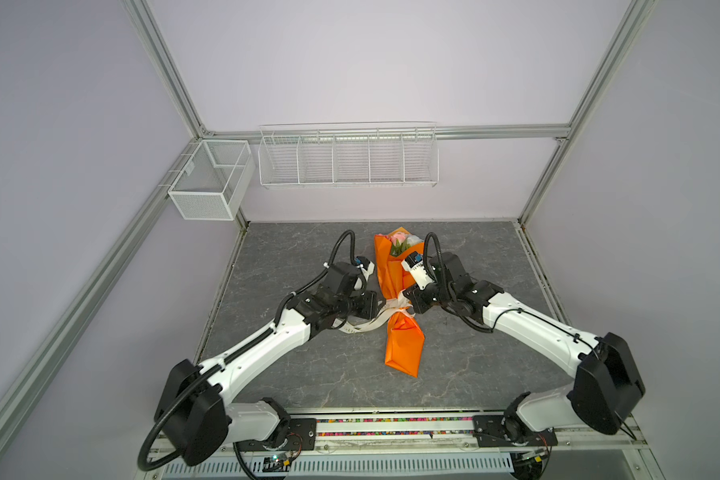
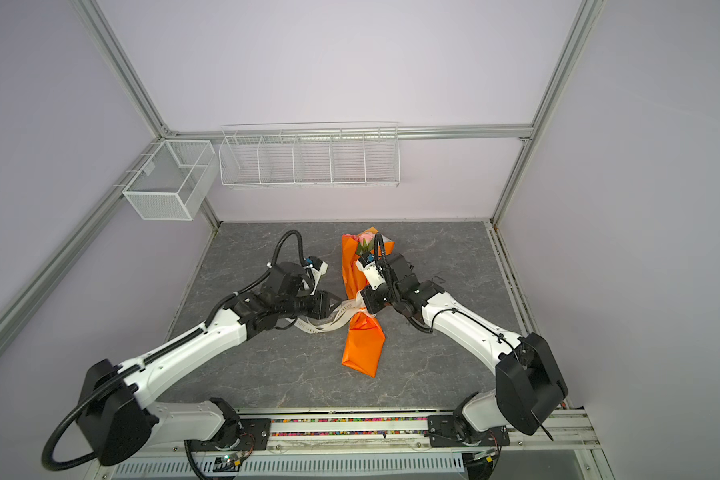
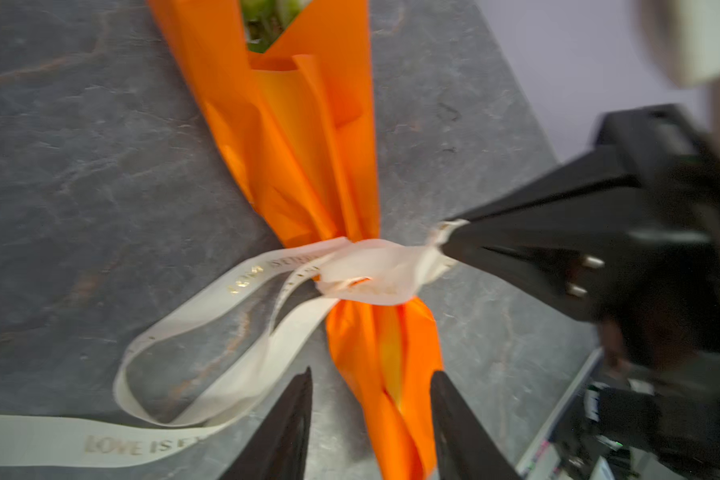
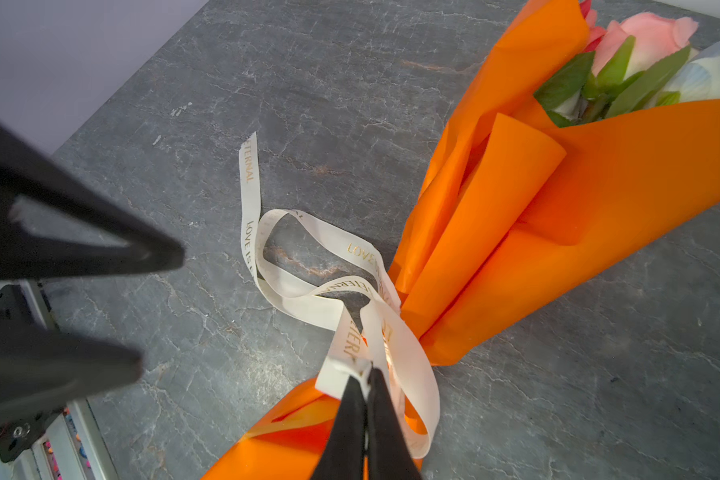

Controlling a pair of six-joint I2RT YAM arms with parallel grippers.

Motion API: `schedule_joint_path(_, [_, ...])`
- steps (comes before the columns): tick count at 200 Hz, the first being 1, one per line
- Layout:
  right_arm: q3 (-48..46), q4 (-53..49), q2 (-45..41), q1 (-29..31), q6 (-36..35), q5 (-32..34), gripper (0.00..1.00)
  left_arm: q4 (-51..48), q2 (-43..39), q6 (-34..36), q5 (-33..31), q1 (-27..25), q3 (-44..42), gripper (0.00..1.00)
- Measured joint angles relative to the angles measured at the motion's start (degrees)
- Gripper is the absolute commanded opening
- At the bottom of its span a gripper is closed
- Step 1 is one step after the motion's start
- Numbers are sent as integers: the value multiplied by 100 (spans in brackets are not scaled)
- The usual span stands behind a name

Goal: Tie the bouquet of fake flowers

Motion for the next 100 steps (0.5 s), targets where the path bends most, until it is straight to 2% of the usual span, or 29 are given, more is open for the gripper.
schedule_joint_path(26, [0,0,0,-37,28,0,7,-595,813,-59,-278,951,522,51])
schedule_joint_path(39, [-2,-2,0,-35,44,0,7,-944,1134,0,-439,1215,697,53])
schedule_joint_path(71, [-2,-7,35,-35,63,0,6,-1720,1845,219,-514,1202,1008,55])
schedule_joint_path(100, [0,-26,94,-35,66,0,7,-1998,2216,348,-413,1182,1045,55])
